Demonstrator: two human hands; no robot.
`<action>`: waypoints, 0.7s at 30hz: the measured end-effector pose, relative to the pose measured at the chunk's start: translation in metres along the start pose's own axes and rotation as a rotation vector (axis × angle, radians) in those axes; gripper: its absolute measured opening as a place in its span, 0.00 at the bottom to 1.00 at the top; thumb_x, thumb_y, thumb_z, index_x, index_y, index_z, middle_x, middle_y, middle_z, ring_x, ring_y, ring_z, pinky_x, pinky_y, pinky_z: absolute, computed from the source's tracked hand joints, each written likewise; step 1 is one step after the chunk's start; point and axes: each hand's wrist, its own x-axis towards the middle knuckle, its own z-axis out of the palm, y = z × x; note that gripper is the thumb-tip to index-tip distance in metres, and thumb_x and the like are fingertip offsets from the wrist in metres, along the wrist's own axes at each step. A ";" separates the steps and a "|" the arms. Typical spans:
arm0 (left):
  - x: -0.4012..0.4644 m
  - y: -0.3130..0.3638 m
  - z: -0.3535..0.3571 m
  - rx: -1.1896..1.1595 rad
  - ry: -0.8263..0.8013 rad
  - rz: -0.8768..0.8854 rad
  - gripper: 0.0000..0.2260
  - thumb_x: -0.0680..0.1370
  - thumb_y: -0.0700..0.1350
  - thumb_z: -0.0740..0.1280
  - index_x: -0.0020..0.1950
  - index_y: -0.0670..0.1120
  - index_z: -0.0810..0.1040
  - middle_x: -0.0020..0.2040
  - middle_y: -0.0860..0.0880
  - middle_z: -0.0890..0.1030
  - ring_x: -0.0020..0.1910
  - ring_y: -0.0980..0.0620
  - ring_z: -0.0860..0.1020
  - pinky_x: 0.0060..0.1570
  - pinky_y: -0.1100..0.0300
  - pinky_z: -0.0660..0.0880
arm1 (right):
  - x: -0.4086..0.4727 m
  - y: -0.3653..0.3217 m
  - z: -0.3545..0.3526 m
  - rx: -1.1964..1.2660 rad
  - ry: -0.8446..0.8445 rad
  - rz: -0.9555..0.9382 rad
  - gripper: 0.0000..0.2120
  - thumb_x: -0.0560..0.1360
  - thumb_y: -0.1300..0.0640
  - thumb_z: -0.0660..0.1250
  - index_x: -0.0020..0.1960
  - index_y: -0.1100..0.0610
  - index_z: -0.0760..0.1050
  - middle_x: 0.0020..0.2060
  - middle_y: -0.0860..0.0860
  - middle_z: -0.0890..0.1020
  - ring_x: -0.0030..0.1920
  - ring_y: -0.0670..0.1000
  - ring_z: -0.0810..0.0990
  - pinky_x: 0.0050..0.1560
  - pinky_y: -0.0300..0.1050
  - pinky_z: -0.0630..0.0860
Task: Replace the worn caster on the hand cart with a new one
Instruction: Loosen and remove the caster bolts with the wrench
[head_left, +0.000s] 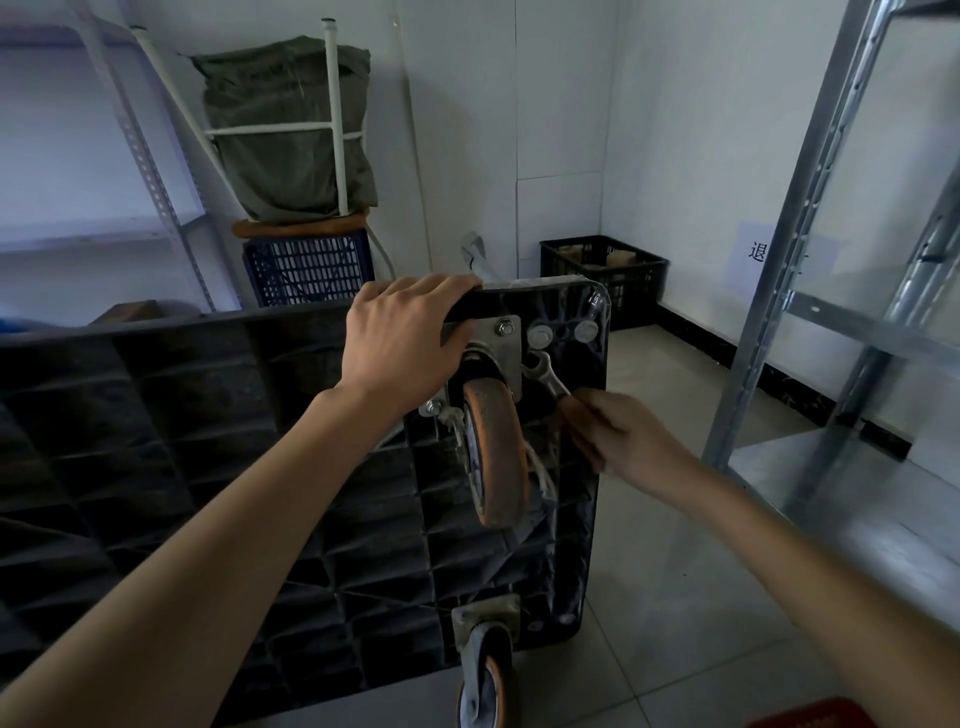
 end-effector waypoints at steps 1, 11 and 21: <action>0.000 0.000 0.000 -0.002 0.001 0.000 0.18 0.79 0.56 0.66 0.69 0.57 0.74 0.62 0.56 0.82 0.60 0.48 0.80 0.62 0.50 0.68 | 0.002 -0.007 -0.013 -0.070 0.006 -0.033 0.12 0.84 0.54 0.62 0.43 0.51 0.78 0.26 0.43 0.77 0.26 0.42 0.72 0.30 0.36 0.65; -0.001 0.000 0.002 -0.007 0.024 0.010 0.17 0.79 0.55 0.66 0.68 0.56 0.75 0.60 0.56 0.83 0.58 0.48 0.80 0.60 0.50 0.69 | 0.045 -0.077 -0.087 -0.687 0.076 -0.192 0.05 0.76 0.41 0.70 0.49 0.40 0.82 0.41 0.36 0.83 0.43 0.41 0.79 0.40 0.43 0.71; -0.002 -0.001 0.004 -0.002 0.049 0.014 0.17 0.79 0.55 0.66 0.68 0.56 0.76 0.61 0.56 0.83 0.59 0.48 0.81 0.60 0.51 0.69 | 0.084 -0.127 -0.102 -0.939 -0.137 -0.210 0.07 0.73 0.37 0.72 0.47 0.37 0.82 0.36 0.37 0.80 0.42 0.40 0.77 0.38 0.45 0.67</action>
